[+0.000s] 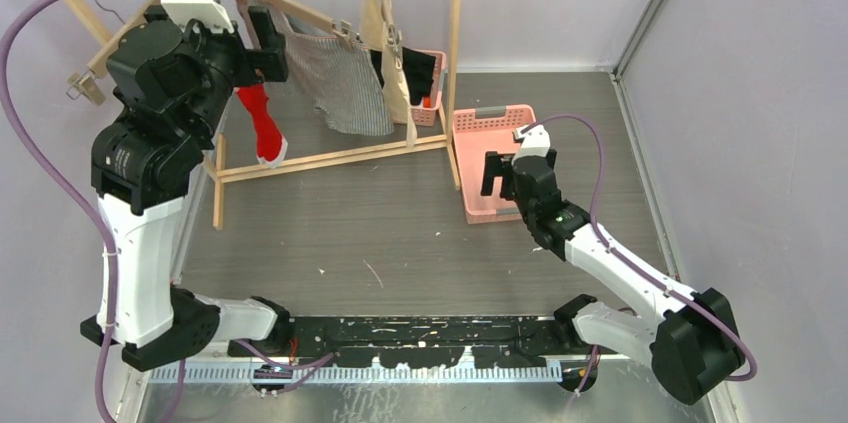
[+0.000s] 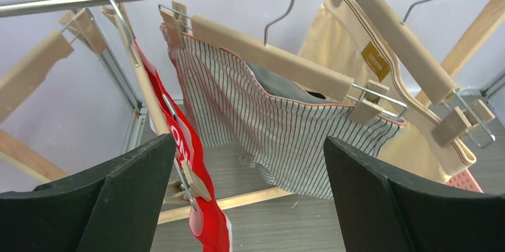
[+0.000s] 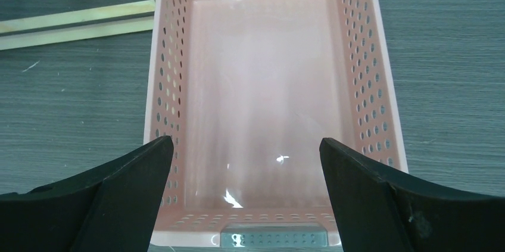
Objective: Remove the underwear clipped to the hanger
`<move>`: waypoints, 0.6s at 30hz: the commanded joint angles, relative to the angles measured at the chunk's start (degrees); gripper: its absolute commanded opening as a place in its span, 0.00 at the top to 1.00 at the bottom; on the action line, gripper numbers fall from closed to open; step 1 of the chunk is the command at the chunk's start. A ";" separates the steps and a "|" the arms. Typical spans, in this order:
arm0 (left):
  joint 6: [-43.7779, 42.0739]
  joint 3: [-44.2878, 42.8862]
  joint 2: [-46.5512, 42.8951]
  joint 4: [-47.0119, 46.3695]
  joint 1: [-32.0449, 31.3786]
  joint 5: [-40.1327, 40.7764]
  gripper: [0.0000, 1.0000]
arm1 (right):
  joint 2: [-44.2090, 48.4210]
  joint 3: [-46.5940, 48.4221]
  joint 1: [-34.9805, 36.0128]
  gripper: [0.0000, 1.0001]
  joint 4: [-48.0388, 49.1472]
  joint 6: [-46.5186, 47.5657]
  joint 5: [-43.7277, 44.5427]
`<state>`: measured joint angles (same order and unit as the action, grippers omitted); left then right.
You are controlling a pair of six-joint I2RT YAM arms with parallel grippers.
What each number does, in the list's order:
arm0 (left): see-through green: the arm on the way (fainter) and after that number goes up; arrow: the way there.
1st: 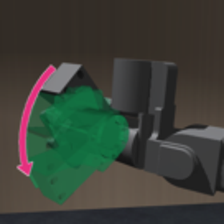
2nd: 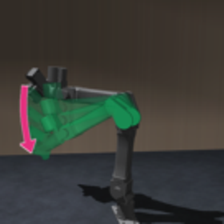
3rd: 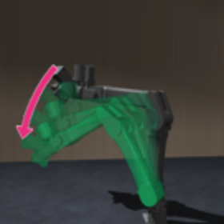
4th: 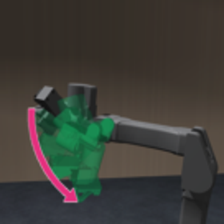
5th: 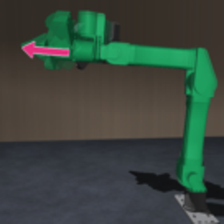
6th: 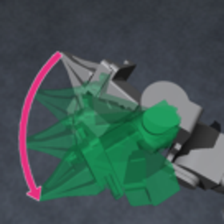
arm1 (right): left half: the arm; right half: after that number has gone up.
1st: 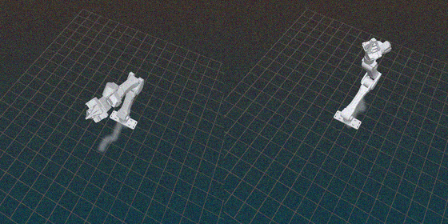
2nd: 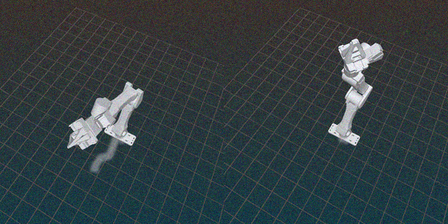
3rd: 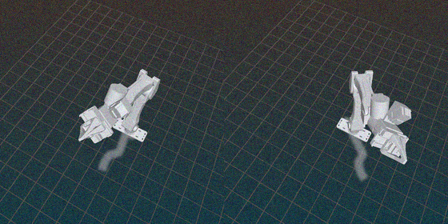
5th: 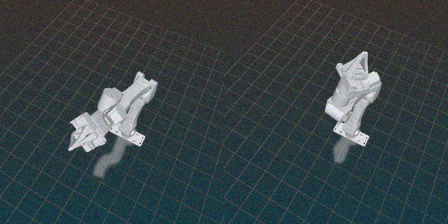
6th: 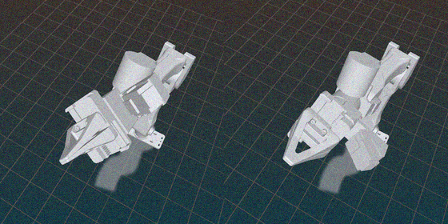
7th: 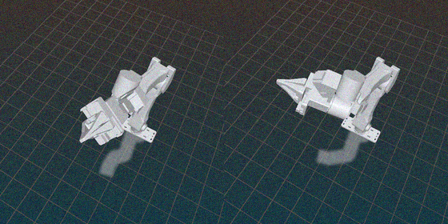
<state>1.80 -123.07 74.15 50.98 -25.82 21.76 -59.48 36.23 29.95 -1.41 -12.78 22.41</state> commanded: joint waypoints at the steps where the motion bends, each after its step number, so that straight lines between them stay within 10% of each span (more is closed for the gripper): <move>1: -1.06 -4.05 1.94 0.93 -0.11 3.20 0.02 | -0.73 2.87 0.46 0.00 2.20 0.11 -2.46; 18: 0.81 -0.72 2.83 -2.44 4.44 8.25 0.13 | -0.81 1.04 0.54 0.00 1.84 -0.89 -4.91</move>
<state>2.28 -125.21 78.26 51.33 -22.11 28.34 -60.66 36.34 30.26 -1.85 -12.88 18.72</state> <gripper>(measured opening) 0.859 0.996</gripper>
